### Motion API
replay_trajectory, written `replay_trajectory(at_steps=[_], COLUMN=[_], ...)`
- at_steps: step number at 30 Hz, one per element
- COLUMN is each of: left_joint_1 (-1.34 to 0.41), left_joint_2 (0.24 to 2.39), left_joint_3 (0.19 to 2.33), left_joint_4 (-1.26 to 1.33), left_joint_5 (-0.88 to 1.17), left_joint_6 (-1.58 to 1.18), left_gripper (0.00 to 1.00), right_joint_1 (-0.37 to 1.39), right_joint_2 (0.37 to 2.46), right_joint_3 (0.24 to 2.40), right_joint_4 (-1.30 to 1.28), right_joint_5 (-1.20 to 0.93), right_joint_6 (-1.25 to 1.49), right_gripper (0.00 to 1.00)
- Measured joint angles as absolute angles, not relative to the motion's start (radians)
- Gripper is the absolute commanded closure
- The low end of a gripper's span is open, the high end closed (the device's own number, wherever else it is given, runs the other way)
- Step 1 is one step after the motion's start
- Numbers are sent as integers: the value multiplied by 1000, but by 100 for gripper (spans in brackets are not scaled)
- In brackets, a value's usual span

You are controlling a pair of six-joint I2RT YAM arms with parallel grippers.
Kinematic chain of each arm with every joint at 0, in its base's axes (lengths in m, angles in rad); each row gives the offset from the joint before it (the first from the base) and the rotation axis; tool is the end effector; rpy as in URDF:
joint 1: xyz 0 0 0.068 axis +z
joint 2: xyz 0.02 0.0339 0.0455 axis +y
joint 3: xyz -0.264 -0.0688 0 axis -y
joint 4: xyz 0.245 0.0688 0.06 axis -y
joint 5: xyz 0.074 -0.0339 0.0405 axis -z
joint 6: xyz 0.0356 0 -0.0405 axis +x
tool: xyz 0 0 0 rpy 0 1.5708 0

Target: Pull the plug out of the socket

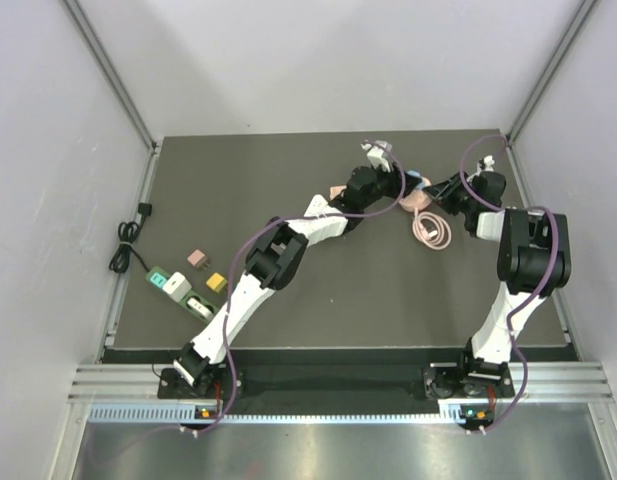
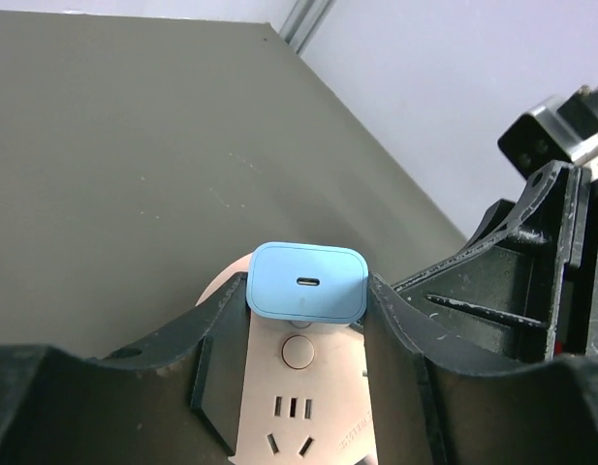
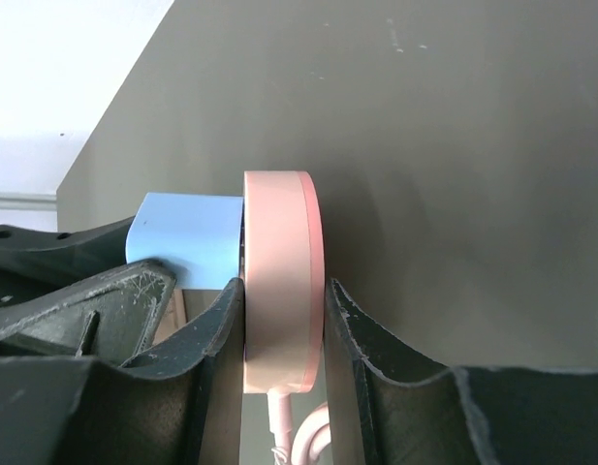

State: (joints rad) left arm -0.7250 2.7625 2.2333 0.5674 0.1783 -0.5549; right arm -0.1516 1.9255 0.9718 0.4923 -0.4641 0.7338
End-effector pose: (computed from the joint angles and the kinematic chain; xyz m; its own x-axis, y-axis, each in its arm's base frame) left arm 0.4569 -0.4132 0.1435 -0.3894 -0.3477 -0.8529 0.6825 0.5129 -0.5207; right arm 0.3950 -0.0442 0.1489 -0.5017 0.6825 -0.5315 0.1008 0.6564 0.7477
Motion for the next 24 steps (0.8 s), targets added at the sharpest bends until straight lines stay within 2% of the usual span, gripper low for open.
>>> replay_trajectory(at_steps=[8,19,24], left_joint_1=[-698,-821,-807], left_joint_2=[2757,2684,2653], left_joint_3=[2193,2182,2109], left_joint_4=[631,461,500], left_joint_5=[204,-89,-73], left_joint_6=[-640,-213,-231], left_gripper=[100,100,100], right_joint_1=[-127,-127,-126], right_joint_2=[1925,1925,1925], right_joint_3=[999,1003,1003], right_joint_4=[471,399,377], right_joint_5=[-433,-421,-427], right_joint_6=[721,710,707], right_gripper=[100,100,100])
